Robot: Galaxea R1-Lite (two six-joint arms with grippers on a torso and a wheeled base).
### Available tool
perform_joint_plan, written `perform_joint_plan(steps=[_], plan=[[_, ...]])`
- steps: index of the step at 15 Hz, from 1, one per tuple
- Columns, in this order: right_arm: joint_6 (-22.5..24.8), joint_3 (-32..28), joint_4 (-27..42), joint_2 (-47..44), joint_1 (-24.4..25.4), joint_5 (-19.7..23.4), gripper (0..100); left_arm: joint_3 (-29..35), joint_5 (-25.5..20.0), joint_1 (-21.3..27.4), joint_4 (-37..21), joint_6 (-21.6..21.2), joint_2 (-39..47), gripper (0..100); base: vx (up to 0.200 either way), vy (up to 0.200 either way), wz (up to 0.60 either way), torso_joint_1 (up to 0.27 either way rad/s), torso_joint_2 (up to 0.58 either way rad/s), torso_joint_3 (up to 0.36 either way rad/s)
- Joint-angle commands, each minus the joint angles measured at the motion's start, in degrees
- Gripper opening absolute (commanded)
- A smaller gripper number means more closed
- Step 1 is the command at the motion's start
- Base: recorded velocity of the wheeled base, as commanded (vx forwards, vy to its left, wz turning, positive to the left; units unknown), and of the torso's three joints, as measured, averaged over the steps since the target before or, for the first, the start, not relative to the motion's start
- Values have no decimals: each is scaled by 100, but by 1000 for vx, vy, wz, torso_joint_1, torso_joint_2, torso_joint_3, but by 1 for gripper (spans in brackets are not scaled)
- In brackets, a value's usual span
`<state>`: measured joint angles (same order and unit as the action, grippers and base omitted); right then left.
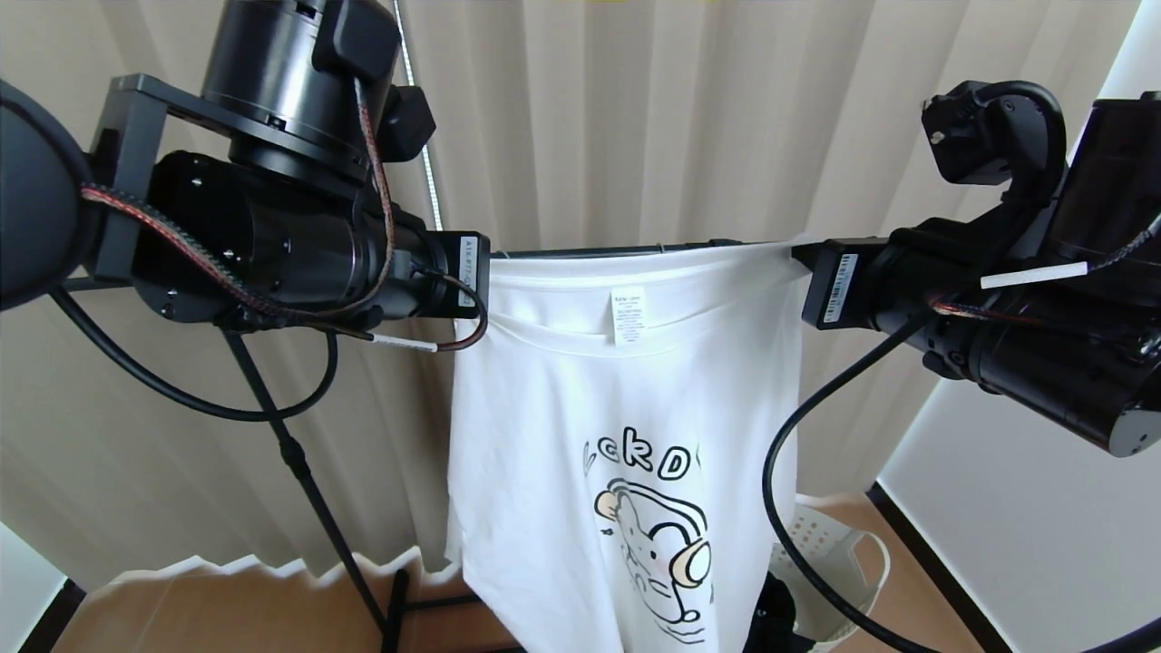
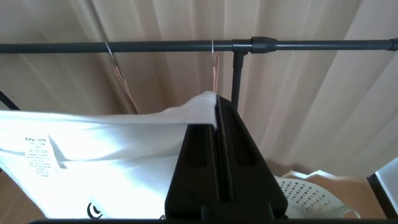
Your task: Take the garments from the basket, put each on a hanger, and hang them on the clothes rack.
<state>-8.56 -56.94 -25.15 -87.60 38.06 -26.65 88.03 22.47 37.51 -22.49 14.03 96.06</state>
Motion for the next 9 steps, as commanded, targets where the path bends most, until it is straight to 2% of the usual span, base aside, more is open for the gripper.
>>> perform_joint_plan(steps=[1, 5, 7, 9], plan=[[3, 25, 1, 24, 0, -7, 0, 153, 3, -7, 61, -67, 158, 0, 0, 0, 0, 0, 0, 0], [65, 148, 89, 226, 0, -16, 0, 918, -6, -86, 61, -225, 624, 0, 0, 0, 0, 0, 0, 0], [601, 491, 98, 525, 52, 55, 0, 1683, -6, -130, 52, -340, 1090, 0, 0, 0, 0, 0, 0, 0], [1005, 790, 116, 736, 386, 142, 0, 2359, -14, -139, 52, -410, 1521, 0, 0, 0, 0, 0, 0, 0]])
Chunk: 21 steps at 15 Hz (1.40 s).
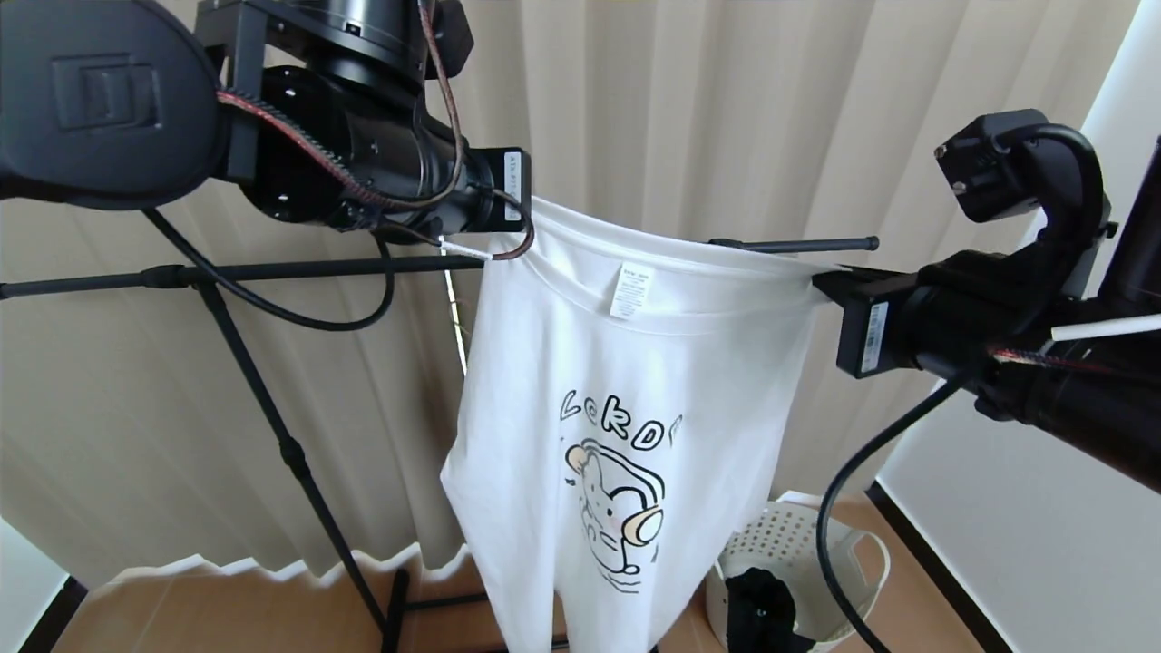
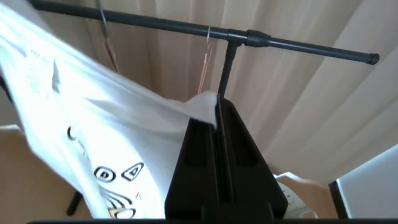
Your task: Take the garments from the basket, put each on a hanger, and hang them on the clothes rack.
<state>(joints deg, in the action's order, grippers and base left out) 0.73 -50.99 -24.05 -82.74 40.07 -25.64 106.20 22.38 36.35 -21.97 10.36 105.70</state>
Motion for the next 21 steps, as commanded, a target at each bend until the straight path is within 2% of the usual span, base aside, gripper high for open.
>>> perform_joint_plan(steps=[1, 4, 5, 6, 9, 12, 19, 20, 21], plan=[[103, 344, 94, 293, 361, 59, 0, 839, -6, -23, -1, -78, 776, 0, 0, 0, 0, 0, 0, 0], [32, 441, 463, 346, 1337, 85, 0, 839, -138, -49, 325, -395, 1066, 0, 0, 0, 0, 0, 0, 0], [-187, 397, 463, 267, 1723, 94, 0, 839, -173, -41, 571, -500, 1145, 0, 0, 0, 0, 0, 0, 0], [-618, 274, 454, 47, 2040, 85, 0, 839, -182, -41, 747, -606, 1181, 0, 0, 0, 0, 0, 0, 0], [-1690, -200, 393, -612, 2453, 85, 0, 839, -410, -23, 914, -623, 1163, 0, 0, 0, 0, 0, 0, 0], [-2481, -622, 401, -849, 2497, 76, 0, 839, -463, 56, 922, -623, 1154, 0, 0, 0, 0, 0, 0, 0], [-2464, -587, 454, -849, 2444, 15, 0, 839, -454, 83, 914, -623, 1084, 0, 0, 0, 0, 0, 0, 0], [-2297, -526, 480, -805, 2339, 6, 0, 839, -445, 65, 905, -632, 1066, 0, 0, 0, 0, 0, 0, 0], [-1849, -367, 472, -770, 2110, -3, 0, 839, -428, 47, 870, -632, 1040, 0, 0, 0, 0, 0, 0, 0]])
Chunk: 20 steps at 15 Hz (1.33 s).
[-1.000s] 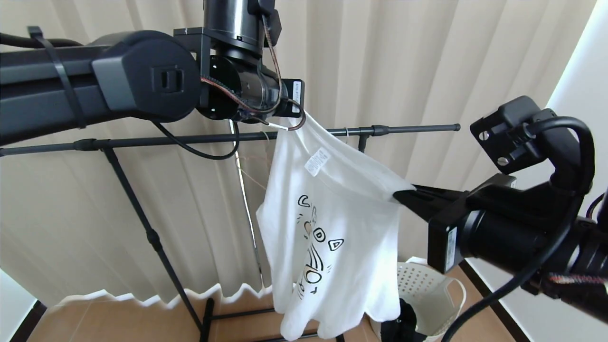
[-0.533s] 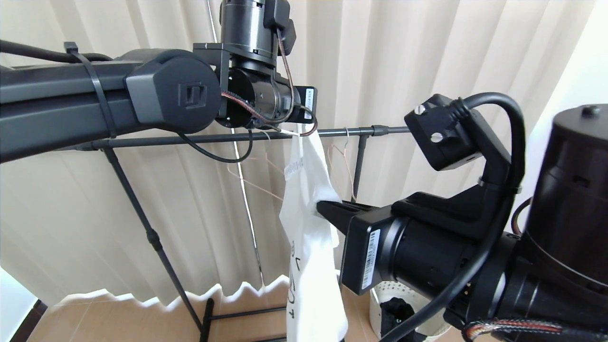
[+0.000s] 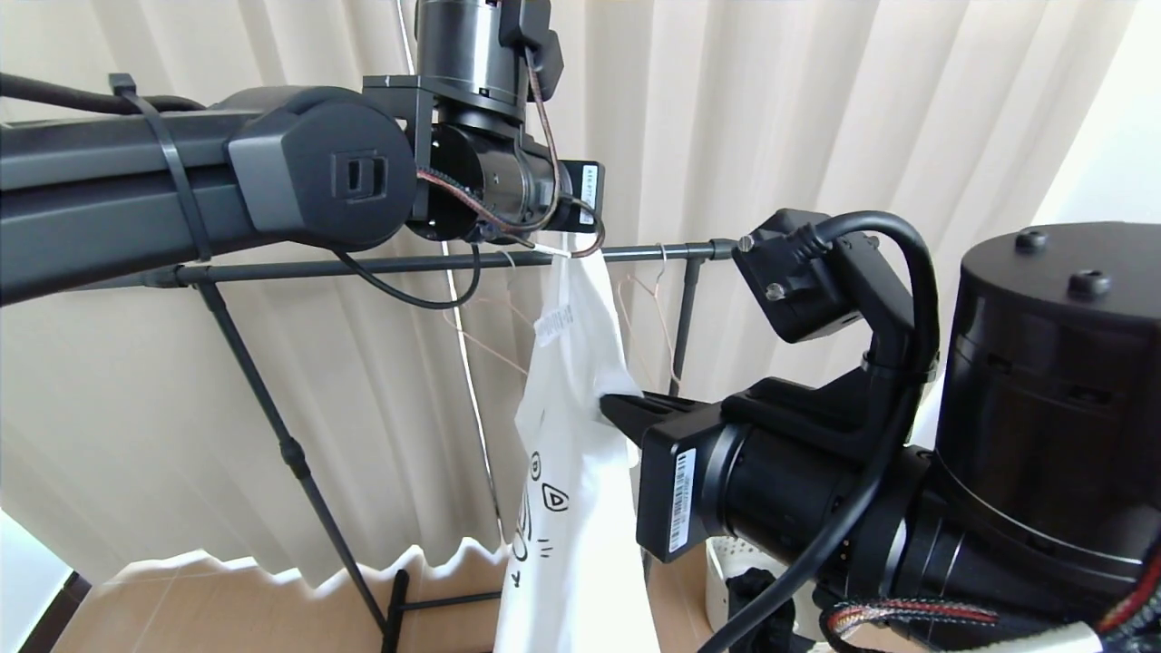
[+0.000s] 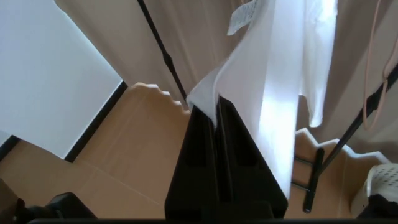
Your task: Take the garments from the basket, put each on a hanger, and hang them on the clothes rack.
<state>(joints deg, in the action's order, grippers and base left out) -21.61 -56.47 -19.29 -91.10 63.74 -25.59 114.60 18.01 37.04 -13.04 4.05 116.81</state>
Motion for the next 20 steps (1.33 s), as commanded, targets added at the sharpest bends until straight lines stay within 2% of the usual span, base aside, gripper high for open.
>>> perform_joint_plan(steps=[1, 2, 4, 6, 8, 10, 11, 12, 14, 16, 18, 20], plan=[[553, 241, -5, 84, -354, -8, 0, -1, 19, -30, -23, 0, -97, 0, 0, 0, 0, 0, 0, 0], [1010, 417, 13, 215, -679, -16, 0, -1, 45, -30, -84, 0, -229, 0, 0, 0, 0, 0, 0, 0], [1590, 593, -5, 295, -1119, -8, 0, -1, 72, -38, -409, -9, -536, 0, 0, 0, 0, 0, 0, 0], [1722, 470, -58, 172, -1690, -16, 0, -1, 89, -38, -1209, -9, -914, 0, 0, 0, 0, 0, 0, 0], [1678, 206, -102, -136, -2129, -87, 0, -1, 230, -21, -1939, 0, -1196, 0, 0, 0, 0, 0, 0, 0], [1616, 22, -436, -409, -2323, -95, 0, -263, 502, 14, -2308, -9, -1389, 0, 0, 0, 0, 0, 0, 0], [1564, -22, -585, -523, -2349, -104, 0, -421, 581, 23, -2343, -9, -1433, 0, 0, 0, 0, 0, 0, 0], [1432, -180, -893, -830, -2375, -166, 0, -843, 696, 102, -2352, -9, -1600, 0, 0, 0, 0, 0, 0, 0], [1054, -752, -998, -1384, -2384, -535, 0, -1792, 704, 401, -2343, -9, -1969, 0, 0, 0, 0, 0, 0, 0], [799, -1174, -1007, -1762, -2384, -851, 0, -2399, 704, 735, -2334, 26, -2180, 0, 0, 0, 0, 0, 0, 0], [588, -1446, -998, -1955, -2375, -895, 0, -2882, 634, 1051, -2325, 114, -2294, 0, 0, 0, 0, 0, 0, 0], [421, -1560, -972, -2017, -2367, -904, 0, -3084, 449, 1227, -2317, 404, -2259, 0, 0, 0, 0, 0, 0, 0]])
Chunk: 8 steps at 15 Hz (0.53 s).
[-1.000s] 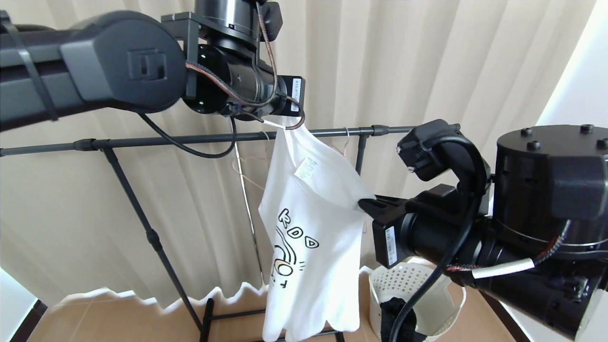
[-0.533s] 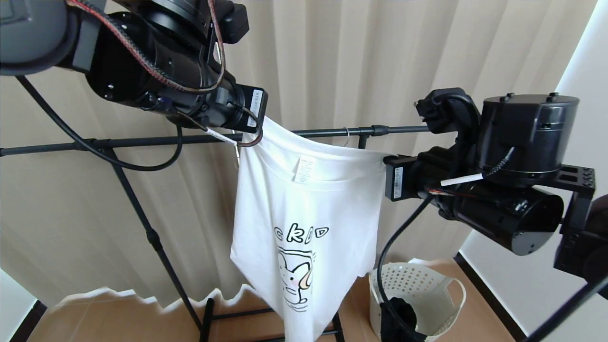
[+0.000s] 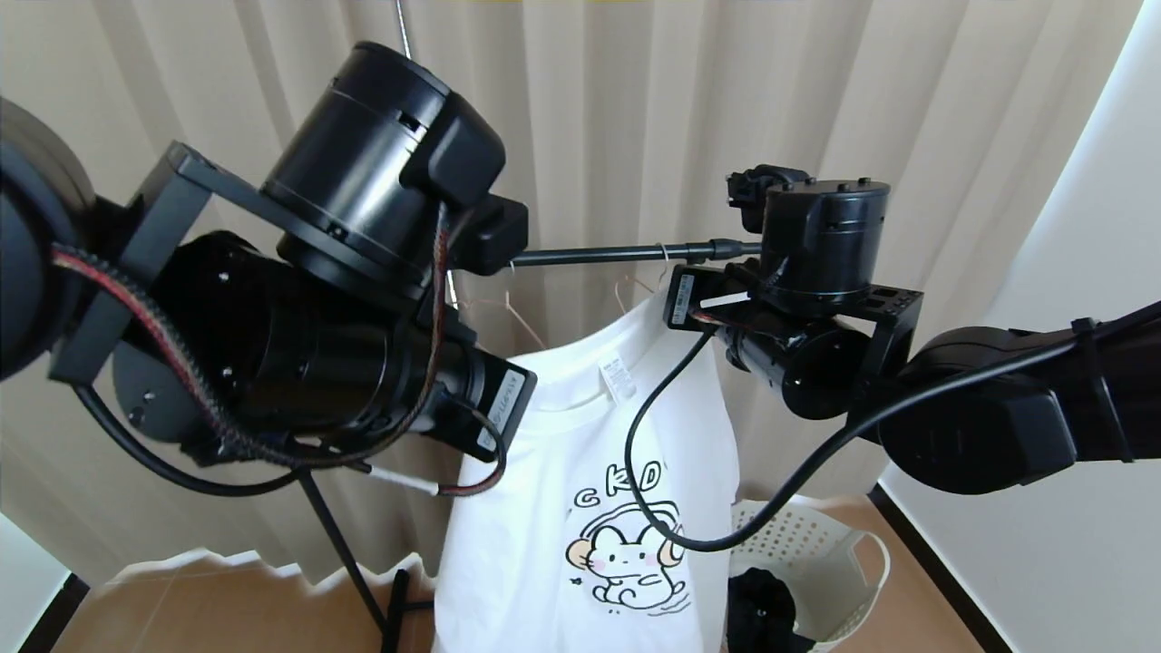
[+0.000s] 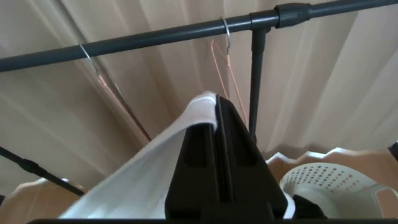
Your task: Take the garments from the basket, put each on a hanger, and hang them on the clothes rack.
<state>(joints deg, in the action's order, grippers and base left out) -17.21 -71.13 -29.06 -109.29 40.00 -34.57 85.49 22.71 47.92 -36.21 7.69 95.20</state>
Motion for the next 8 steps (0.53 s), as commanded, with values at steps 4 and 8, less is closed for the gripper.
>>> perform_joint_plan(steps=[4, 8], plan=[[-168, -164, 41, -216, 96, -6, 0, 90, -663, 727, 17, 1217, 526, 0, 0, 0, 0, 0, 0, 0], [-177, -164, -3, -268, 157, 3, 0, 433, -671, 947, 70, 1551, 834, 0, 0, 0, 0, 0, 0, 0]])
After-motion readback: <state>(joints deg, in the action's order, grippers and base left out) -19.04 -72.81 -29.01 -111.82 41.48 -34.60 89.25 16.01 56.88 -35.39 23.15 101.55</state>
